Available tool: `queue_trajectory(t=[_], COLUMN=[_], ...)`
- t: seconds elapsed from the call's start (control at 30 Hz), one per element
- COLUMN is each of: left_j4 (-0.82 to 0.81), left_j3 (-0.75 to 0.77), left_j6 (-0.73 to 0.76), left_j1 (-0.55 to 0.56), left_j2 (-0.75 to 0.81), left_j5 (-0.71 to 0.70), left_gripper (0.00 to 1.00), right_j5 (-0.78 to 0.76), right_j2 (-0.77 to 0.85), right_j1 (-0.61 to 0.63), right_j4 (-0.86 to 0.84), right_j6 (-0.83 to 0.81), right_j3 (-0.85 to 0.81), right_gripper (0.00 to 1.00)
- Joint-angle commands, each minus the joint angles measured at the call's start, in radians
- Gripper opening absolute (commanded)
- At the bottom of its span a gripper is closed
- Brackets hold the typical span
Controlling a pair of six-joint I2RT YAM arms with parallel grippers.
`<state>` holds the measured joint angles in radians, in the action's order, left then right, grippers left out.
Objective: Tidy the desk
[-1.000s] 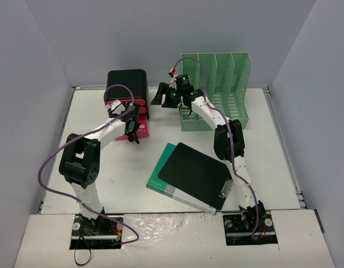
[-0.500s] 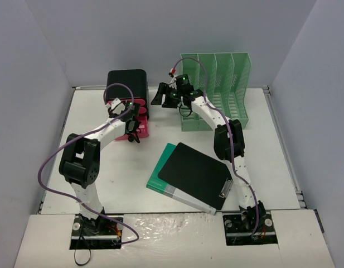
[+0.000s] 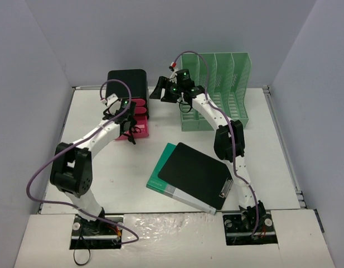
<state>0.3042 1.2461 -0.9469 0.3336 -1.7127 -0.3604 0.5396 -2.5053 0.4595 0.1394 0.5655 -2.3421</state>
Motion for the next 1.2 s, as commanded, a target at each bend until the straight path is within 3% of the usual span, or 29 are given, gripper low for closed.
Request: queue_trajectory(t=[0.0,0.2,0.3,0.77,1.17], left_j4=[0.017,0.071,0.087,0.121,-0.062], left_j3=[0.021,-0.023,-0.069,-0.289,-0.444], left_j6=[0.069,0.064,0.055,0.059,0.053], left_j1=[0.0,0.003,0.004,0.041,0.045], left_j2=[0.14,0.208,0.256,0.455,0.476], left_j5=[-0.061,-0.058,-0.061,-0.049,0.078], left_gripper=[0.41,0.67,0.74,0.75,0.74], right_j5=[0.011,0.014,0.02,0.069,0.08], right_j2=[0.07,0.036,0.022,-0.041,-0.084], right_j1=[0.007,0.02,0.028,0.041,0.058], right_j4=[-0.048,-0.059,-0.079,-0.256,-0.339], right_j6=[0.029,0.054,0.065,0.145,0.183], right_j3=[-0.084,-0.133,-0.145,-0.158,-0.135], right_gripper=[0.71,0.72,0.74,0.76,0.77])
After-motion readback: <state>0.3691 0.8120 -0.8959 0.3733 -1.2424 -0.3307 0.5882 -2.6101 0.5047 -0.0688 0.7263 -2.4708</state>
